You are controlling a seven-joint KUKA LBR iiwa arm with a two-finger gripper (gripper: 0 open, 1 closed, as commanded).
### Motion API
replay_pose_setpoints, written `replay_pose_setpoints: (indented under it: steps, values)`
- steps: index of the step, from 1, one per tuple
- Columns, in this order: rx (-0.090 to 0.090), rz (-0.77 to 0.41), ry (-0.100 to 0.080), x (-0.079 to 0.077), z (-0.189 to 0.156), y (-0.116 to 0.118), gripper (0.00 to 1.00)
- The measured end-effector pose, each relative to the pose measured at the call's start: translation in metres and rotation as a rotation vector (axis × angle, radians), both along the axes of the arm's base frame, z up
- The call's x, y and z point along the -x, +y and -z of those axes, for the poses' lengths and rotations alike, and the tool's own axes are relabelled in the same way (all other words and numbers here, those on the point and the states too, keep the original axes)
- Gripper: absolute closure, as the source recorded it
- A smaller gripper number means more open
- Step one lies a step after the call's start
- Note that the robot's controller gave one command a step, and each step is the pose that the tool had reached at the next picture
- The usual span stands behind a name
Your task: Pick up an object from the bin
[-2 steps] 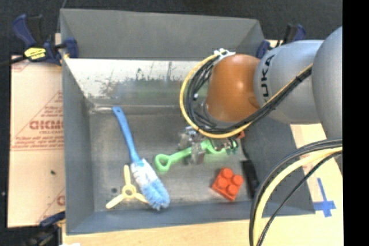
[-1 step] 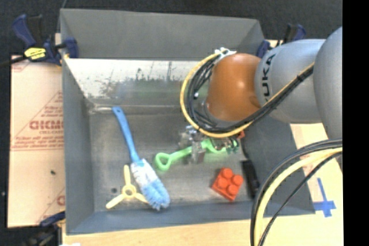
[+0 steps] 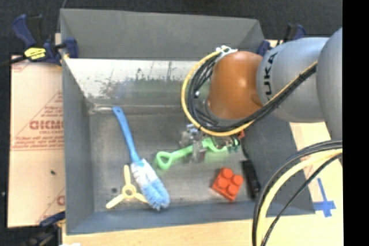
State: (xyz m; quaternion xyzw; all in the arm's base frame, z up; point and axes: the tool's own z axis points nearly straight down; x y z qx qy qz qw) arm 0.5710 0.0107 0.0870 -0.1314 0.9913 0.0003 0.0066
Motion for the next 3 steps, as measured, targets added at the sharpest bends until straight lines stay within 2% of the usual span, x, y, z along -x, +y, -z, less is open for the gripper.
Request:
replay_pose_setpoints:
  steps: [1, 2, 3]
  values:
    - [0.000, 0.002, 0.004, 0.001, -0.017, 0.000, 1.00]
    - [0.000, 0.004, -0.003, 0.000, -0.036, 0.000, 1.00]
    - [0.000, 0.006, 0.000, 0.000, -0.056, -0.001, 1.00]
